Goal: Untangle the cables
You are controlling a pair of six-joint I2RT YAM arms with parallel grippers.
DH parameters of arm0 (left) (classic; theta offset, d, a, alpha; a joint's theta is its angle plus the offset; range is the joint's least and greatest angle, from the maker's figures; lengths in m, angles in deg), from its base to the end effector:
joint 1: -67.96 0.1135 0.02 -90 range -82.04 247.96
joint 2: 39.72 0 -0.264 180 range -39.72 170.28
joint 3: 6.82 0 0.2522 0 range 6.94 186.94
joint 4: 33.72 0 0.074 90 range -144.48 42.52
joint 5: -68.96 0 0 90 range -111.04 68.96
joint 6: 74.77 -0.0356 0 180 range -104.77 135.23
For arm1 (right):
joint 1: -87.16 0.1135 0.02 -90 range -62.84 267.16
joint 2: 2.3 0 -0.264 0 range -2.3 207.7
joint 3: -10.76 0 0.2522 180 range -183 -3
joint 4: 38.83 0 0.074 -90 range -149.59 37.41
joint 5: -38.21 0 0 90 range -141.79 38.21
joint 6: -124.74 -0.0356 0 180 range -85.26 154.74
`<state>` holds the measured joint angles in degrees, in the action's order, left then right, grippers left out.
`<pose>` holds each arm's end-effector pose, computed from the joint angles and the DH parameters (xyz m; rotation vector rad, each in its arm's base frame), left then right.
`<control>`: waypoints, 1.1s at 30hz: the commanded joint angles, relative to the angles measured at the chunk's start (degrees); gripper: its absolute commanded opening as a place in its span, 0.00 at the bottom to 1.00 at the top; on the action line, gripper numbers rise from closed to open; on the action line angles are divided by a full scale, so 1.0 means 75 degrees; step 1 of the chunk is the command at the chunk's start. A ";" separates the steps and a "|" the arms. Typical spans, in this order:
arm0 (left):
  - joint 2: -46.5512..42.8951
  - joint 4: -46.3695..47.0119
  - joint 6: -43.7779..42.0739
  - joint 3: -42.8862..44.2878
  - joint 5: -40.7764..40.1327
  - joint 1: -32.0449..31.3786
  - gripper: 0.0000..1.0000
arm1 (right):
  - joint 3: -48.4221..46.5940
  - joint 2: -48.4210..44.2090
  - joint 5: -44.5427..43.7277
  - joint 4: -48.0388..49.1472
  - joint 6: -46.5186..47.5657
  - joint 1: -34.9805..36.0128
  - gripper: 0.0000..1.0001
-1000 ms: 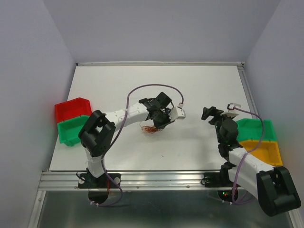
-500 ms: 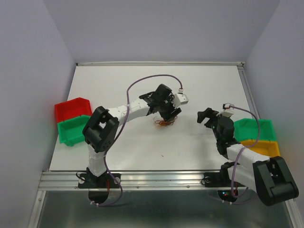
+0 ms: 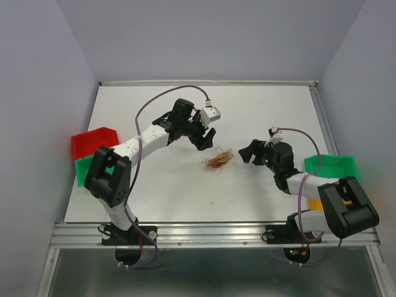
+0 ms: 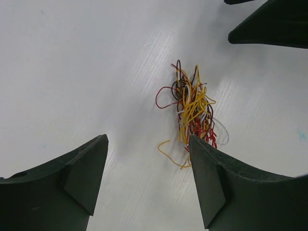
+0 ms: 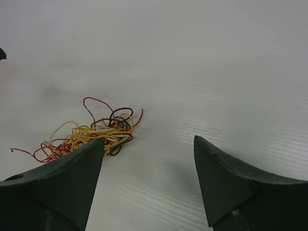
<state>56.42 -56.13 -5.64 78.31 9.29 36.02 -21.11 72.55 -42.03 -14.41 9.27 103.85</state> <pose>0.3157 -0.2180 0.2701 1.2184 1.7593 -0.6812 0.2271 0.0744 0.1617 0.0298 1.9446 0.6567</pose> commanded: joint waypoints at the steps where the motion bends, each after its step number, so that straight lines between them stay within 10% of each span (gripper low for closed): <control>1: 0.0435 -0.0242 -0.0171 0.0105 0.0340 -0.0205 0.79 | -0.0737 0.0496 0.0737 0.0441 -0.0037 0.0294 0.78; 16: 0.1560 -0.0640 -0.0418 0.0386 -0.0293 -0.1026 0.68 | -0.1733 0.1936 0.0610 -0.0085 -0.0377 0.0915 0.72; 21: 0.1864 -0.0629 -0.0394 0.0444 -0.0504 -0.1213 0.62 | -0.2027 0.2359 0.0667 -0.0168 -0.0365 0.1032 0.57; 27: 0.2017 -0.0605 -0.0383 0.0491 -0.0680 -0.1307 0.34 | -0.2191 0.2559 0.0855 -0.0168 -0.0330 0.1068 0.22; 29: 0.1994 -0.0617 -0.0417 0.0503 -0.0692 -0.1307 0.01 | -0.2121 0.2489 0.0832 -0.0144 -0.0330 0.1080 0.08; 33: 0.1668 -0.0582 -0.0464 0.0421 -0.0786 -0.1307 0.00 | -0.1689 0.1858 0.0131 -0.0051 -0.0470 0.1068 0.00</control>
<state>71.24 -60.28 -8.00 80.96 5.27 26.42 -34.69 90.76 -37.51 -16.73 6.40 111.26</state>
